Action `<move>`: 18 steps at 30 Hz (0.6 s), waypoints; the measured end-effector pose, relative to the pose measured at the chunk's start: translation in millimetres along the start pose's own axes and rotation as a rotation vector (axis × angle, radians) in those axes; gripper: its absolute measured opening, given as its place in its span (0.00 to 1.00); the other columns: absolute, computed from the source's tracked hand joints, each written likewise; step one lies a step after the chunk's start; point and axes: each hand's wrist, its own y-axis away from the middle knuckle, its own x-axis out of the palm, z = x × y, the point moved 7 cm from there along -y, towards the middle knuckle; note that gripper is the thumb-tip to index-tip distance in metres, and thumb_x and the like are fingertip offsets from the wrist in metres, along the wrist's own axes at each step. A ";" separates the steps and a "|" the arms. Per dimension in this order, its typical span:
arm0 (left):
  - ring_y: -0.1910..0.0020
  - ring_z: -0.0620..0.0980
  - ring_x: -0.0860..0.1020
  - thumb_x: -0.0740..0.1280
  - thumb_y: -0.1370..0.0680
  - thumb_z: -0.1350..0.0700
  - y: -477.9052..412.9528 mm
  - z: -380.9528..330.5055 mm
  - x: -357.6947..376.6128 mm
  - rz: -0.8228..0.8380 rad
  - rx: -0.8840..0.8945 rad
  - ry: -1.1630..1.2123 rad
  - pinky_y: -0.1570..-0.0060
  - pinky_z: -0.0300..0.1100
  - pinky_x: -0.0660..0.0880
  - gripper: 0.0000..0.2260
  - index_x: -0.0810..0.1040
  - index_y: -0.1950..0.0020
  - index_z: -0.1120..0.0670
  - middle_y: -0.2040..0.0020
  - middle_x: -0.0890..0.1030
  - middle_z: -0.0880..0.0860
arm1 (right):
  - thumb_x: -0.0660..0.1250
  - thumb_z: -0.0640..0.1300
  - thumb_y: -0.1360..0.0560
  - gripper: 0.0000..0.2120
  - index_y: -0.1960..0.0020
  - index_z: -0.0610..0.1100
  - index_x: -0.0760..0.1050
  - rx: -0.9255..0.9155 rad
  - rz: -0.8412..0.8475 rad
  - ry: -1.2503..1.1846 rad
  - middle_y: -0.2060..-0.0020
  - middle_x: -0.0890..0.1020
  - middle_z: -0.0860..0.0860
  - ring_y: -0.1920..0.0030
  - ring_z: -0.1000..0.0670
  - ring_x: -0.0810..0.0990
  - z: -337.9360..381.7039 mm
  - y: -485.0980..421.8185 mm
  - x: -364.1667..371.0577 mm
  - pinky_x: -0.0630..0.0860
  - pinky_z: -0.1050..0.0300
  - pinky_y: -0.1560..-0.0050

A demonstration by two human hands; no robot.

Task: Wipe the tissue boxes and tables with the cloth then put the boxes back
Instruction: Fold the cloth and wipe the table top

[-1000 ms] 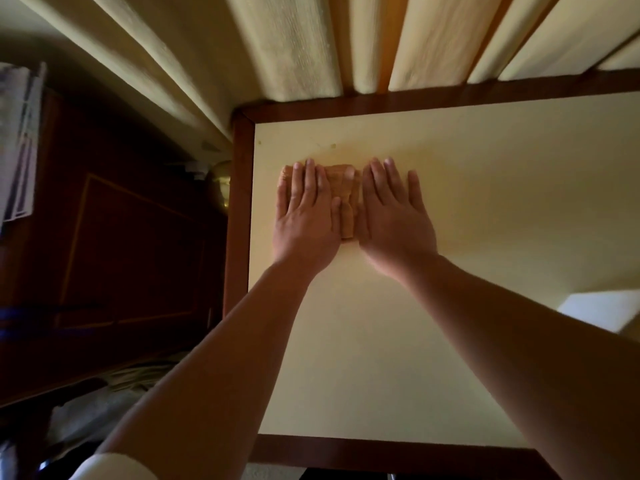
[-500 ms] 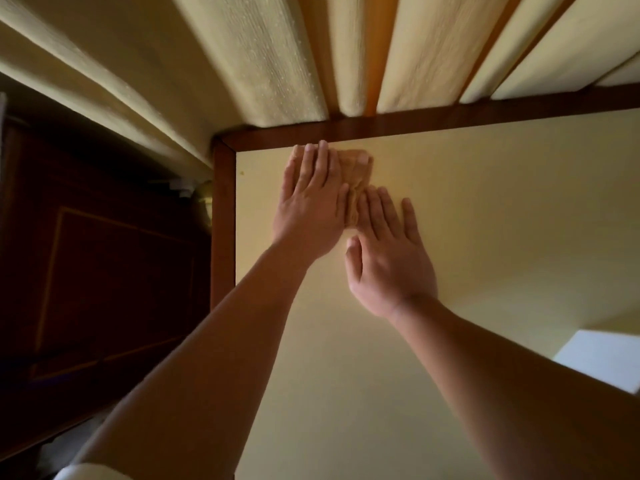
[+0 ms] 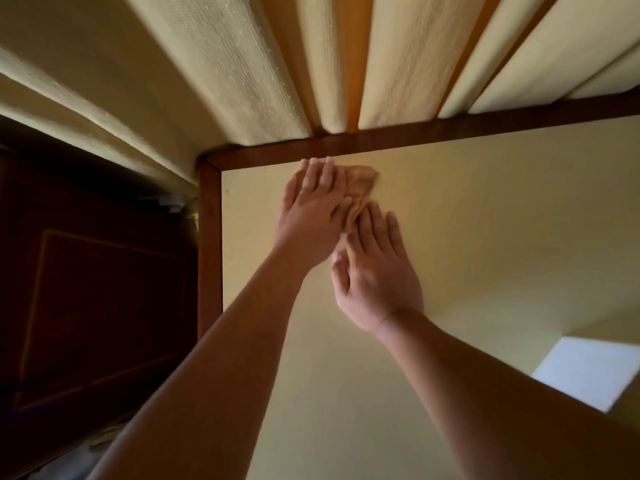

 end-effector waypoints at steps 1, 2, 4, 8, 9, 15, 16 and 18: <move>0.14 0.57 0.45 0.38 0.17 0.42 4.4 6.8 -0.4 -0.012 -0.013 -0.005 0.18 0.49 0.40 0.33 0.55 0.14 0.54 0.13 0.52 0.55 | 0.50 0.52 0.17 0.32 0.19 0.33 0.59 0.005 -0.002 -0.002 0.20 0.63 0.35 0.18 0.39 0.56 0.0 -0.3 0.4 0.50 0.41 0.18; 0.14 0.57 0.46 0.38 0.17 0.42 2.2 11.4 -1.1 -0.027 -0.041 -0.024 0.18 0.50 0.40 0.34 0.55 0.14 0.55 0.14 0.53 0.55 | 0.50 0.52 0.17 0.32 0.19 0.33 0.59 0.011 -0.009 -0.001 0.20 0.62 0.35 0.18 0.39 0.56 -0.7 -1.0 0.5 0.50 0.41 0.18; 0.14 0.57 0.45 0.40 0.15 0.43 -12.7 13.6 -2.3 -0.060 -0.135 -0.051 0.17 0.52 0.41 0.31 0.53 0.14 0.55 0.13 0.52 0.56 | 0.50 0.51 0.17 0.33 0.19 0.32 0.57 0.013 -0.022 0.003 0.20 0.61 0.35 0.18 0.38 0.55 -1.1 -1.9 0.1 0.50 0.41 0.18; 0.14 0.57 0.45 0.47 0.12 0.47 -22.1 3.2 -3.8 -0.065 -0.152 -0.024 0.17 0.53 0.39 0.27 0.52 0.14 0.55 0.13 0.51 0.57 | 0.50 0.51 0.17 0.33 0.19 0.32 0.57 0.013 -0.023 -0.004 0.20 0.61 0.35 0.17 0.38 0.55 -1.3 0.5 1.7 0.50 0.40 0.18; 0.14 0.58 0.46 0.46 0.12 0.47 -12.2 3.7 -3.8 -0.070 -0.109 -0.015 0.17 0.53 0.40 0.27 0.54 0.14 0.55 0.14 0.52 0.57 | 0.50 0.51 0.17 0.32 0.19 0.32 0.57 0.012 -0.022 -0.002 0.20 0.61 0.35 0.17 0.39 0.54 -1.4 -0.1 1.6 0.50 0.41 0.18; 0.15 0.58 0.49 0.46 0.13 0.45 69.9 77.7 -6.5 -0.111 -0.220 -0.009 0.16 0.54 0.45 0.28 0.56 0.15 0.56 0.14 0.56 0.57 | 0.47 0.53 0.17 0.33 0.18 0.33 0.54 0.000 0.021 0.028 0.18 0.55 0.37 0.17 0.39 0.50 -2.0 -0.4 6.8 0.48 0.40 0.17; 0.15 0.58 0.48 0.46 0.13 0.45 68.4 94.9 -9.8 -0.107 -0.268 -0.016 0.16 0.54 0.44 0.28 0.55 0.14 0.56 0.14 0.55 0.57 | 0.48 0.52 0.17 0.33 0.18 0.33 0.54 0.000 0.015 0.026 0.18 0.56 0.36 0.17 0.39 0.51 -2.0 -0.6 6.4 0.48 0.40 0.18; 0.15 0.58 0.47 0.46 0.12 0.46 50.7 124.0 -16.6 -0.093 -0.378 -0.010 0.17 0.54 0.44 0.28 0.53 0.14 0.57 0.14 0.52 0.58 | 0.49 0.51 0.17 0.33 0.19 0.32 0.56 -0.006 0.003 0.024 0.19 0.57 0.35 0.17 0.38 0.52 -0.3 -0.8 6.2 0.49 0.39 0.18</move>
